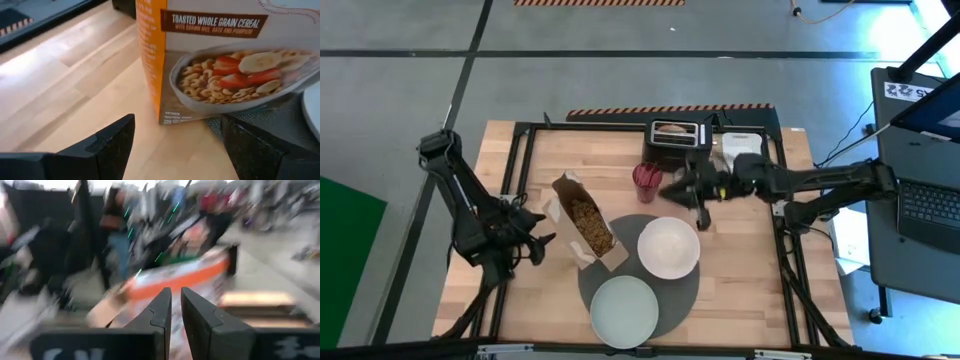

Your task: Arrange a breakfast setting

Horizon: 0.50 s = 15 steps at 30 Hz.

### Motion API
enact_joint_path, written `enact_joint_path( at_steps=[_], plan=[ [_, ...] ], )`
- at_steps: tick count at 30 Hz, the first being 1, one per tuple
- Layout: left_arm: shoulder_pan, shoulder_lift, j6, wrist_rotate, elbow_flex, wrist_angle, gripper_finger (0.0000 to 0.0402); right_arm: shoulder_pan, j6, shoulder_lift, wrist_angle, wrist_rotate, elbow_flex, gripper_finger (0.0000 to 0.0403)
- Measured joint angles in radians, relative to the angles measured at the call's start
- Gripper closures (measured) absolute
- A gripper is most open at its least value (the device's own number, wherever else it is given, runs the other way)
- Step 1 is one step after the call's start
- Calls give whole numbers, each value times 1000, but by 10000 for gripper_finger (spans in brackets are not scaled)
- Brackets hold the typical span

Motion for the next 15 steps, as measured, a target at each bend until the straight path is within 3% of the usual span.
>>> enact_joint_path(
  at_steps=[3, 5, 15],
  plan=[
    [1, -43, 20, -8, -1, -6, 118, 64, -20, 29, -293, -4, 92, 356],
    [1, -79, 21, -27, -18, -5, 118, 105, -8, 61, -384, 4, 122, 356],
    [1, -315, 76, -82, -222, 57, 118, 202, 149, 297, -208, 123, 124, 356]
  ],
)
